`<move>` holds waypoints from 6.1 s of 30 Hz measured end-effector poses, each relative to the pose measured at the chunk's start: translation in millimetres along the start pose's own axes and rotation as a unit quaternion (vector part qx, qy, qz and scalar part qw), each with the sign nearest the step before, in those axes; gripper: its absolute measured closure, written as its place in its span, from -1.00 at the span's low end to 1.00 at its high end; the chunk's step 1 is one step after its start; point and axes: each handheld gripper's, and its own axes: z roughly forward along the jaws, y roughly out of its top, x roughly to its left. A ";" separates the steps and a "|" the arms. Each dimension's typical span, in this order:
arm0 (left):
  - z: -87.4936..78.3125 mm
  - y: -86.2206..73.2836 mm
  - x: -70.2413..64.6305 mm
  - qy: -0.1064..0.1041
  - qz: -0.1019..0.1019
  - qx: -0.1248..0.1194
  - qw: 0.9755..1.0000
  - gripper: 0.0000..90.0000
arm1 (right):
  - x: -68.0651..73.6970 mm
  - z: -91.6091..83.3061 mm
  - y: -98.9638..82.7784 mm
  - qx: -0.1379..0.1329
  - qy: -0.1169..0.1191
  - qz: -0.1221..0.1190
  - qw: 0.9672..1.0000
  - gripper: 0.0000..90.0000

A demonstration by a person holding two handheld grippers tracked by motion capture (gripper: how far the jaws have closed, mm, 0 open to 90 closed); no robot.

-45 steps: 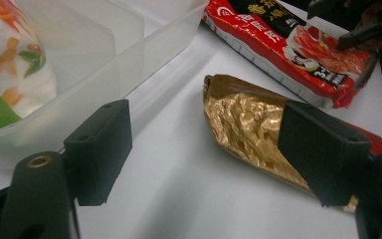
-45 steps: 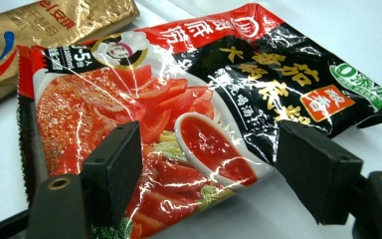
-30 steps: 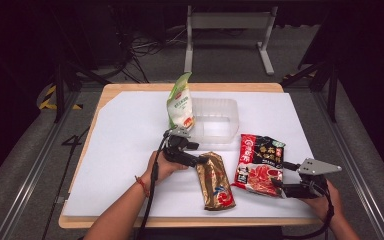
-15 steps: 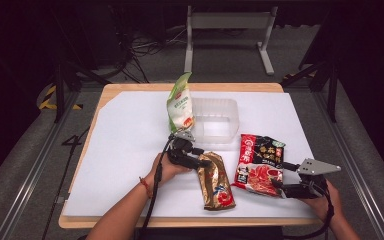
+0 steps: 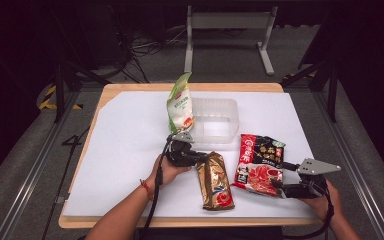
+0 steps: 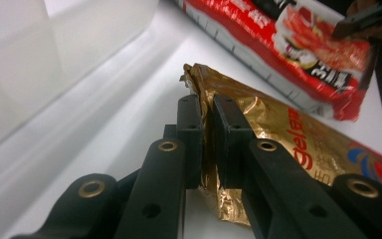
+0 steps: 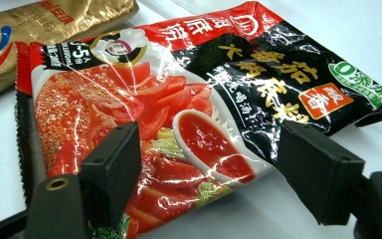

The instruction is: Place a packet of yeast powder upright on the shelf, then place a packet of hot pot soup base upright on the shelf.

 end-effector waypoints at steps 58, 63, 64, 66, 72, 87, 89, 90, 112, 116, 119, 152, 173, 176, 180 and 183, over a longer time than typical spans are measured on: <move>-91.5 93.6 4.8 0.181 -0.105 -0.301 0.931 0.92 | -2.3 -2.1 -1.8 0.000 -0.012 0.000 1.000 -0.45; -81.6 106.4 11.6 0.208 -0.106 -0.297 0.926 0.92 | -2.1 -2.8 -1.3 -0.001 -0.012 0.000 1.000 -0.45; -79.6 109.1 12.9 0.212 -0.106 -0.295 0.926 0.92 | -2.1 -2.7 -1.3 -0.001 -0.011 0.001 1.000 -0.45; -76.0 113.9 15.3 0.223 -0.105 -0.292 0.924 0.92 | -2.2 -2.3 -1.7 -0.001 -0.011 0.001 1.000 -0.45; -66.5 126.3 25.3 0.243 -0.121 -0.293 0.917 0.92 | -3.3 -3.0 -2.3 -0.001 -0.011 0.003 1.000 -0.45; -40.0 125.6 24.9 0.241 -0.118 -0.297 0.917 0.91 | -3.8 -5.2 -2.8 -0.005 -0.013 0.003 1.000 -0.45; -33.5 116.6 25.5 0.230 -0.119 -0.295 0.920 0.90 | -3.8 -4.7 -2.8 -0.004 -0.012 0.003 1.000 -0.45; -33.5 116.6 25.5 0.230 -0.119 -0.295 0.920 0.90 | -3.6 -4.2 -2.7 -0.003 -0.012 0.002 1.000 -0.45; -44.4 84.6 7.5 0.168 -0.034 -0.269 0.948 0.90 | -3.6 -4.8 -1.8 -0.003 -0.014 0.002 1.000 -0.45; -44.8 85.0 11.3 0.170 -0.025 -0.265 0.949 0.89 | -4.0 -4.1 -2.3 -0.001 -0.014 0.003 1.000 -0.45; -43.5 83.9 16.3 0.163 -0.029 -0.266 0.950 0.90 | -2.9 -3.5 -1.6 0.000 -0.012 0.000 1.000 -0.45; -48.6 70.9 3.6 0.145 0.039 -0.199 0.968 0.83 | -3.5 -0.5 -1.3 0.004 -0.009 0.002 1.000 -0.45; -90.3 42.7 -17.5 0.208 0.135 -0.126 0.961 -0.27 | -6.0 -0.3 1.1 -0.003 0.001 0.018 1.000 -0.31; -99.3 33.6 -18.9 0.209 0.124 -0.114 0.963 -0.40 | -4.9 -1.4 1.1 -0.004 0.001 0.017 1.000 -0.31; -108.5 19.0 -16.1 0.220 0.117 -0.105 0.963 -0.49 | -5.5 -1.3 1.5 -0.004 -0.003 0.019 1.000 -0.32; -113.8 8.5 -14.3 0.222 0.113 -0.096 0.964 -0.58 | -4.3 0.3 2.5 -0.002 0.000 0.016 1.000 -0.31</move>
